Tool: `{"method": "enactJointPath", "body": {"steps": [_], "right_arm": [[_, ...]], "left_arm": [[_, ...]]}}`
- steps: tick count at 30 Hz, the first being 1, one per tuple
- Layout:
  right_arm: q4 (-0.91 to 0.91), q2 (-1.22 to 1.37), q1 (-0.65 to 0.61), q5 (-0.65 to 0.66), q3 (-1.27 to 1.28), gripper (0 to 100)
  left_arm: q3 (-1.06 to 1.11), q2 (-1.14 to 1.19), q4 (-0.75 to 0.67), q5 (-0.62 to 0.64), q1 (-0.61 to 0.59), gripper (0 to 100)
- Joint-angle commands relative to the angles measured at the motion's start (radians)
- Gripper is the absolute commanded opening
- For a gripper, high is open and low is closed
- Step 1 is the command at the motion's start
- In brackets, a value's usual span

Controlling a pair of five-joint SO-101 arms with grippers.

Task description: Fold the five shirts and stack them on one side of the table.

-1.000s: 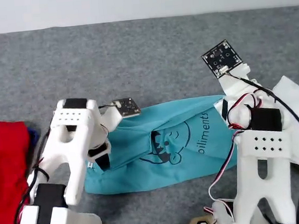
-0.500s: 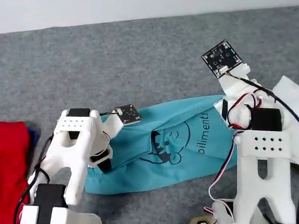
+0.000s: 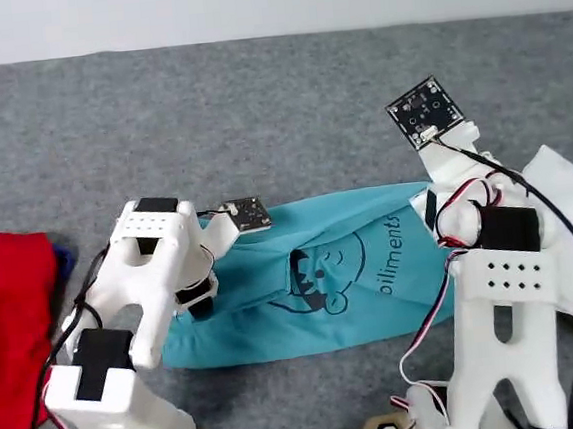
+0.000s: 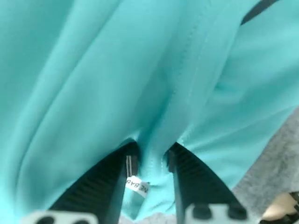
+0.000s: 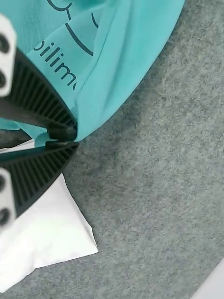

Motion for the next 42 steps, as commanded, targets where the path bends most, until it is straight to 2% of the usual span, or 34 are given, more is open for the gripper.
{"method": "enactJointPath", "body": {"steps": [1, 12, 20, 31, 35, 38, 42], "right_arm": [[0.005, 0.002, 0.012, -0.014, -0.061, 1.0], [0.005, 0.004, 0.012, -0.014, -0.061, 1.0], [0.005, 0.004, 0.012, -0.012, -0.061, 1.0], [0.005, -0.005, 0.008, -0.012, -0.064, 1.0], [0.03, -0.036, 0.007, -0.014, -0.103, 1.0], [0.056, -0.079, 0.01, -0.014, -0.118, 1.0], [0.068, -0.177, 0.01, -0.014, -0.117, 1.0]], "left_arm": [[-0.031, -0.003, 0.035, -0.006, -0.002, 12], [-0.058, -0.003, 0.041, -0.006, -0.003, 14], [-0.113, 0.003, 0.041, -0.005, 0.0, 5], [-0.085, -0.005, 0.04, -0.006, 0.005, 1], [-0.163, -0.075, 0.138, 0.002, 0.0, 1], [-0.254, -0.193, 0.196, 0.103, -0.002, 1], [-0.323, -0.385, 0.196, 0.279, -0.002, 1]]}}
